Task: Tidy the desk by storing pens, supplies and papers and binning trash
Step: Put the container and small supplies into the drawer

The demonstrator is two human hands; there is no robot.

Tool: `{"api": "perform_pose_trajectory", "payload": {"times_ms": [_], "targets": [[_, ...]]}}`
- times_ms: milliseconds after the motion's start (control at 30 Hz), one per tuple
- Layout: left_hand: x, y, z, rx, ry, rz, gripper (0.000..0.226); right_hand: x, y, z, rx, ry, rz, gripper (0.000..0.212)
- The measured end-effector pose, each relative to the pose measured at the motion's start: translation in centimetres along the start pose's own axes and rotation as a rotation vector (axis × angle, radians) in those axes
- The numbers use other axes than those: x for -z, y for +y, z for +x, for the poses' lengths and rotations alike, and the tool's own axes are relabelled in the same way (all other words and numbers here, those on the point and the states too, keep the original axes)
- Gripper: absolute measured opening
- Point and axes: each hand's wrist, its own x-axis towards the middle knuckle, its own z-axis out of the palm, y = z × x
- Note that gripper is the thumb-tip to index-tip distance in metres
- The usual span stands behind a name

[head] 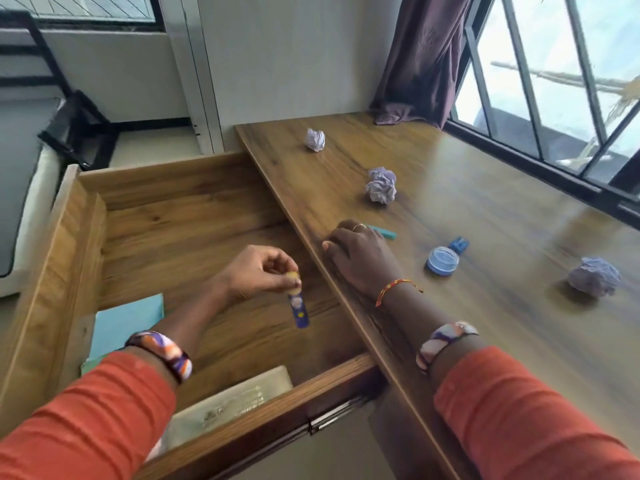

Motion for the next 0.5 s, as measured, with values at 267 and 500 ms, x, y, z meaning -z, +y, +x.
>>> {"api": "perform_pose_trajectory", "payload": {"times_ms": [267, 500], "targets": [[-4.9, 0.9, -2.4, 0.035, -0.294, 0.170, 0.028, 0.6, -0.3, -2.1, -0.013, -0.113, 0.059, 0.041], [-5.1, 1.9, -3.1, 0.023, -0.317, 0.406, 0.032, 0.9, -0.5, -3.2, -0.022, -0.150, 0.083, 0.045]]}}
